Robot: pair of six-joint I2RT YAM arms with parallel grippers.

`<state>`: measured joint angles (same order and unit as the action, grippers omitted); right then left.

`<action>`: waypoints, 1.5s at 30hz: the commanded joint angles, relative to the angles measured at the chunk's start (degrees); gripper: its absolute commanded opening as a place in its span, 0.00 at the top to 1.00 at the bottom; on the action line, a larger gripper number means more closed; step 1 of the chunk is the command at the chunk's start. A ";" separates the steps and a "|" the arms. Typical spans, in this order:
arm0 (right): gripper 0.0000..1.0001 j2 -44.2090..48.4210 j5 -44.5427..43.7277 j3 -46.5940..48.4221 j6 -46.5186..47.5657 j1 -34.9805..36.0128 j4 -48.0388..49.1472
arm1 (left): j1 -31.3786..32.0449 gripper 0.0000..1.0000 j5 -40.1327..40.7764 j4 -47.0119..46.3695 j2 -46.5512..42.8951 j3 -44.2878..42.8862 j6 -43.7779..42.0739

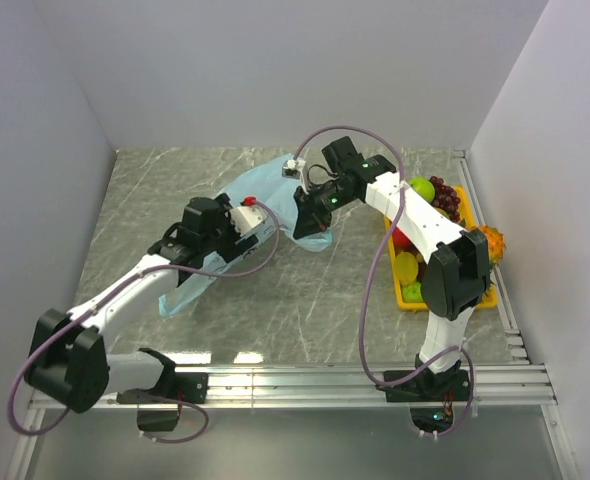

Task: Place the fake fruits into the plastic bag and tie a complex knot

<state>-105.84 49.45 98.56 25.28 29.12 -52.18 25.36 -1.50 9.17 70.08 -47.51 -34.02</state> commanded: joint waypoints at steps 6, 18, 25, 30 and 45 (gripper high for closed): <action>1.00 0.99 0.04 2.34 4.88 -1.43 -1.72 | 0.21 0.90 -6.92 16.15 8.31 -13.45 6.23; 0.96 -14.37 -2.43 23.76 -10.42 -8.21 12.36 | 2.93 1.00 -26.00 36.89 0.66 -18.76 33.56; 0.15 -12.30 -4.18 27.84 -18.25 -7.24 13.34 | 2.76 1.00 -17.25 29.51 4.27 -18.59 49.57; 0.09 4.54 -11.56 7.29 -17.81 -8.64 18.60 | 1.71 1.00 -15.20 27.32 5.50 -17.98 50.37; 0.36 17.97 -5.59 -15.76 -4.14 6.19 16.43 | 0.74 1.00 -15.11 16.85 11.03 -17.00 57.38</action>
<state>-82.39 43.44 87.39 13.74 31.00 -32.21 26.87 -15.90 30.17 79.99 -63.94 19.66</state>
